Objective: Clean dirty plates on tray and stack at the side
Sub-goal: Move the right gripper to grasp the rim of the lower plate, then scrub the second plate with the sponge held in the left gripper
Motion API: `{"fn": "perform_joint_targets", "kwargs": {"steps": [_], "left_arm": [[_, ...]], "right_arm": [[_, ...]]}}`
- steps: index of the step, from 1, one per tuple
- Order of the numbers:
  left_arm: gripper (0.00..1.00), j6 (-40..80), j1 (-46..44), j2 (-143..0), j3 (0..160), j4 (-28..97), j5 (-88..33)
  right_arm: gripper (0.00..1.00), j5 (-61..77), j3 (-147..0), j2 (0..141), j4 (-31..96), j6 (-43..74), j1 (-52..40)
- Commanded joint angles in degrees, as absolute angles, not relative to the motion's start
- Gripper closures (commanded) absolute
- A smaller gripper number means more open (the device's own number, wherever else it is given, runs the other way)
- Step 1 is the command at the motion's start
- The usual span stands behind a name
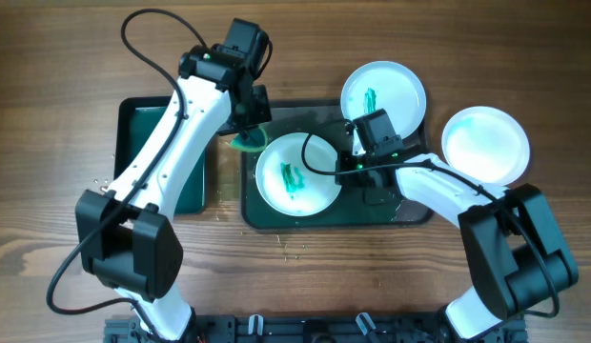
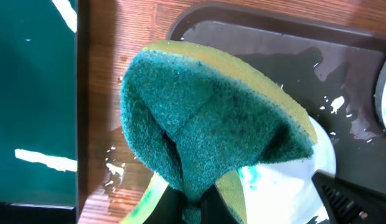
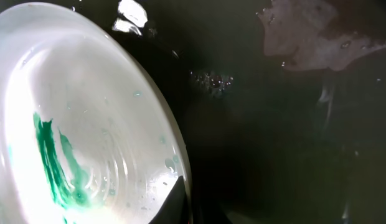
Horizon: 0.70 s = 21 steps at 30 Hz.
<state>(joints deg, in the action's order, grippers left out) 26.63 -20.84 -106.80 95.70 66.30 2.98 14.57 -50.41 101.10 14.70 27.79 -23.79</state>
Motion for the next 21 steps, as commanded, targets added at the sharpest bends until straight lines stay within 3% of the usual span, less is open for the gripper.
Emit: {"fn": "perform_joint_targets", "kwargs": {"steps": [1,8,21], "left_arm": [[0.96,26.1,-21.0,-106.1,90.9,62.0,-2.2],[0.96,29.5,-24.8,-109.3,81.2,50.0,-6.0],[0.96,36.2,-31.4,-121.0,79.7,50.6,-9.0]], "right_arm": [[0.96,15.2,-51.5,102.7,14.7,30.3,-23.7],[0.96,14.5,-51.5,102.7,15.5,32.0,-23.7],[0.96,14.1,-51.4,102.7,15.9,32.0,-23.7]]}}
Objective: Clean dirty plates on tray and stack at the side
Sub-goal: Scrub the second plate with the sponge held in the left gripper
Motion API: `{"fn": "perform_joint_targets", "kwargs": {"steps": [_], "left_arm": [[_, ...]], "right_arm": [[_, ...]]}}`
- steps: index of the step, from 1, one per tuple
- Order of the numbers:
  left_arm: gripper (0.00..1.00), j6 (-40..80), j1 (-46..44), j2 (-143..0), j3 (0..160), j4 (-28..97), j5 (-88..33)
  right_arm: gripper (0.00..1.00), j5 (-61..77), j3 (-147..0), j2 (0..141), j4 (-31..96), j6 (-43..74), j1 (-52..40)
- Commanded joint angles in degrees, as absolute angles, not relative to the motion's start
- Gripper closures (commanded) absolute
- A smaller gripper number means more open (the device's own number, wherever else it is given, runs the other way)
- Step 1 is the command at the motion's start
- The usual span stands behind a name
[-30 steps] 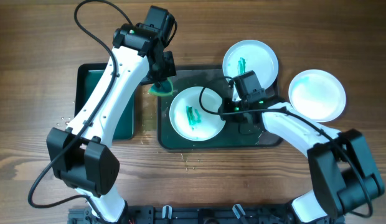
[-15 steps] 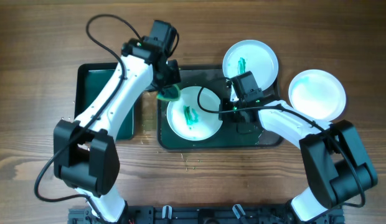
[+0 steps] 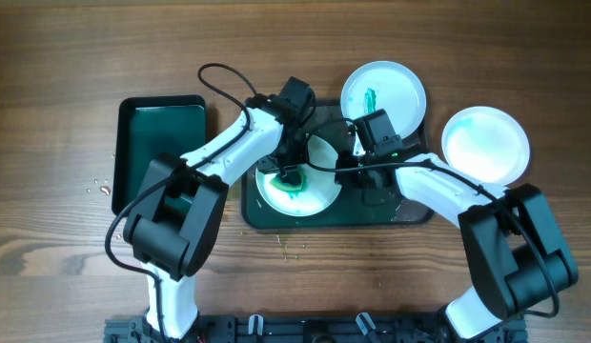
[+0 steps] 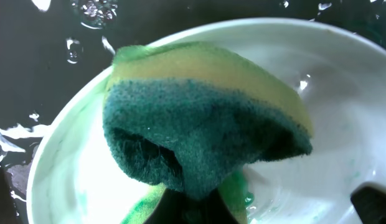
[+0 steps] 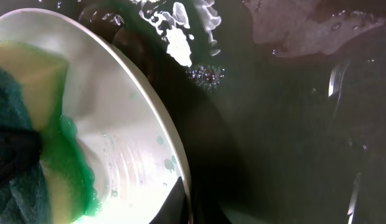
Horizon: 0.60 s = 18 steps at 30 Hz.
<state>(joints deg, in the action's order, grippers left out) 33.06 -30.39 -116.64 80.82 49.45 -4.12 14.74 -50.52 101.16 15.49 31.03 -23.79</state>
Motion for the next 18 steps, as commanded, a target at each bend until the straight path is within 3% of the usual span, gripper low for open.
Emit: {"fn": "perform_joint_targets", "kwargs": {"steps": [1,6,10,13,18], "left_arm": [[0.96,34.7,-31.4,-121.2,79.7,50.5,-11.2],[0.96,13.7,-31.2,-121.2,79.7,49.3,-33.5],[0.96,8.5,-30.3,-121.2,79.7,49.6,-37.3],[0.96,11.4,-28.7,-121.2,79.7,48.7,-32.2],[0.96,32.8,-23.5,-121.2,79.7,51.3,0.1]], "right_arm": [[0.96,14.1,-51.4,102.7,15.9,31.9,-23.7],[0.96,13.9,-51.4,102.7,15.9,32.2,-23.7],[0.96,13.9,-51.4,102.7,15.9,32.2,-23.6],[0.96,13.4,-51.4,102.7,16.1,33.2,-23.6],[0.96,11.1,-51.4,102.7,17.6,37.2,-23.5]]}}
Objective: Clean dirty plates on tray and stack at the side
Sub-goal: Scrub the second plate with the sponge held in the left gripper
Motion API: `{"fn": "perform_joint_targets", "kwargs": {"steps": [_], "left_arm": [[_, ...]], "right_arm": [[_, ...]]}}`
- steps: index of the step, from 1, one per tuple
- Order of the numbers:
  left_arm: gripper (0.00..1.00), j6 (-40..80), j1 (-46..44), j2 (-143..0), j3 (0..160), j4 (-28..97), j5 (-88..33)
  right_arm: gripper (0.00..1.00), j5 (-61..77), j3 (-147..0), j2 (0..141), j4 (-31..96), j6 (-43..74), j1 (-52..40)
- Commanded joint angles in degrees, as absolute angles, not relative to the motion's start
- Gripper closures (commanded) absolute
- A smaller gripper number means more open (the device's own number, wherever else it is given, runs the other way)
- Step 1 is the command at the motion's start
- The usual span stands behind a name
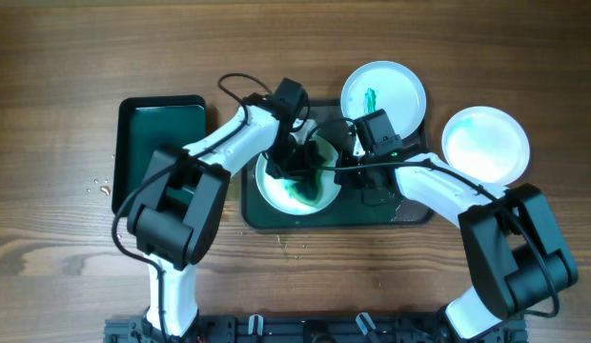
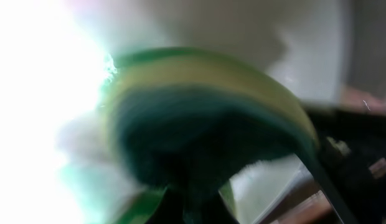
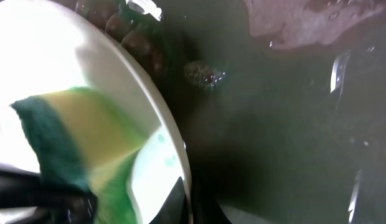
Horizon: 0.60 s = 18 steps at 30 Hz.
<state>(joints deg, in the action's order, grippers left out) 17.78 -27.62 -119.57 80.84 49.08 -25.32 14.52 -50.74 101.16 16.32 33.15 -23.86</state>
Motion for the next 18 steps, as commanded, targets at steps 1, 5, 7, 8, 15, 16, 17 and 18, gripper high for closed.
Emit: {"fn": "perform_joint_targets", "kwargs": {"steps": [1,5,7,8,15,16,17,18], "left_arm": [[0.96,35.8,-22.8,-121.2,79.7,52.9,4.1],[0.96,39.3,-21.6,-121.2,79.7,57.7,8.9],[0.96,39.3,-21.9,-121.2,79.7,58.7,8.6],[0.96,39.3,-22.2,-121.2,79.7,58.8,8.6],[0.96,13.5,-24.3,-121.2,79.7,50.4,-18.2],[0.96,9.1,-24.3,-121.2,79.7,48.8,-25.2],[0.96,6.0,-24.3,-121.2,79.7,47.4,-31.4],[0.96,3.7,-24.3,-121.2,79.7,45.6,-37.7]], "right_arm": [[0.96,10.7,-51.4,102.7,17.9,37.7,-23.5],[0.96,10.3,-51.4,102.7,18.0,37.9,-23.5],[0.96,10.2,-51.4,102.7,18.0,38.6,-23.5],[0.96,10.2,-51.4,102.7,18.0,38.9,-23.5],[0.96,10.2,-51.4,102.7,18.0,39.0,-23.6],[0.96,10.2,-51.4,102.7,18.0,39.0,-23.5],[0.96,10.2,-51.4,102.7,18.0,38.9,-23.5],[0.96,10.2,-51.4,102.7,18.1,38.9,-23.5]]}}
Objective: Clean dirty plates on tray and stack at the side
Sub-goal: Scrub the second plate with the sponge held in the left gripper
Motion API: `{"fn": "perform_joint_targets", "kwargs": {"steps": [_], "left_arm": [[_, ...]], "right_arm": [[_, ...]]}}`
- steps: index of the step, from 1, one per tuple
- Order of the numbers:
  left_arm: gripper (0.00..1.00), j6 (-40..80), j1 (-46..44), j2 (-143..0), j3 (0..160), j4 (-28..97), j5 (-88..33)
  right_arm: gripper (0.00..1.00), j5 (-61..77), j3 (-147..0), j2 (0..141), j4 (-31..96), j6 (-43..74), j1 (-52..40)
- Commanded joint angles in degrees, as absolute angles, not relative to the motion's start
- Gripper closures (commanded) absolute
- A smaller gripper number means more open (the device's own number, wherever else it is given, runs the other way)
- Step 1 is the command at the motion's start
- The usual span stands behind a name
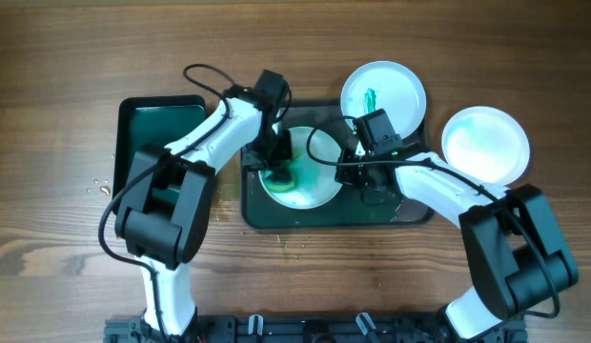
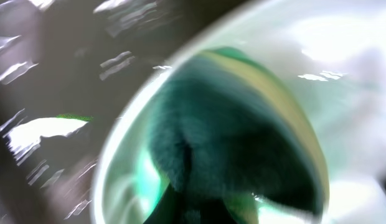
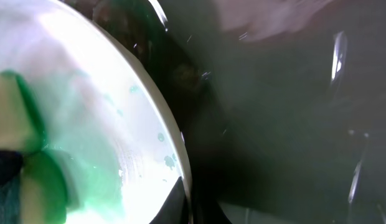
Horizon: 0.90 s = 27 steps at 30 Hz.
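Observation:
A white plate (image 1: pixel 310 171) smeared with green lies on the dark tray (image 1: pixel 391 211). My left gripper (image 1: pixel 276 160) is shut on a green and yellow sponge (image 2: pixel 236 137), which presses on the plate's left part (image 2: pixel 118 168). At the plate's right rim (image 3: pixel 174 134), my right gripper (image 3: pixel 188 202) is shut on the edge, one finger inside and one outside. A second dirty plate (image 1: pixel 383 93) with a green streak overlaps the tray's back right corner. A clean white plate (image 1: pixel 485 143) lies on the table to the right.
A dark green basin (image 1: pixel 148 133) stands left of the tray. Water drops speckle the wooden table (image 1: pixel 295 250) in front of the tray. Foam and water (image 3: pixel 280 25) lie on the tray floor beside the plate.
The left gripper has moved the sponge from the plate's upper middle to its left side. The green smear is spread wider and paler. The right gripper still holds the rim.
At first the left gripper held the sponge over the tray's back left corner and the plate bore a narrow green streak. Then the sponge was down on the plate, then at its middle, now at its left. The right gripper gripped the rim throughout.

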<state>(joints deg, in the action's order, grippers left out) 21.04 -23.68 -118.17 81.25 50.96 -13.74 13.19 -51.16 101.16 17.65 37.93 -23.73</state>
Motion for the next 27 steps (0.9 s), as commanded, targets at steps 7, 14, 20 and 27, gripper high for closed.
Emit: {"fn": "perform_joint_targets", "kwargs": {"steps": [7,14,20,27], "left_arm": [[0.96,4.1,-24.1,-121.2,79.7,39.2,-41.5],[0.96,24.6,-24.0,-121.2,79.7,42.9,-2.4],[0.96,35.3,-24.1,-121.2,79.7,53.3,15.2],[0.96,28.2,-24.1,-121.0,80.1,57.3,-7.2]], "right_arm": [[0.96,10.2,-51.4,102.7,18.2,39.0,-23.5],[0.96,10.0,-51.4,102.7,18.2,38.9,-23.5],[0.96,10.0,-51.4,102.7,18.1,39.0,-23.6],[0.96,10.2,-51.4,102.7,18.0,39.0,-23.6]]}}
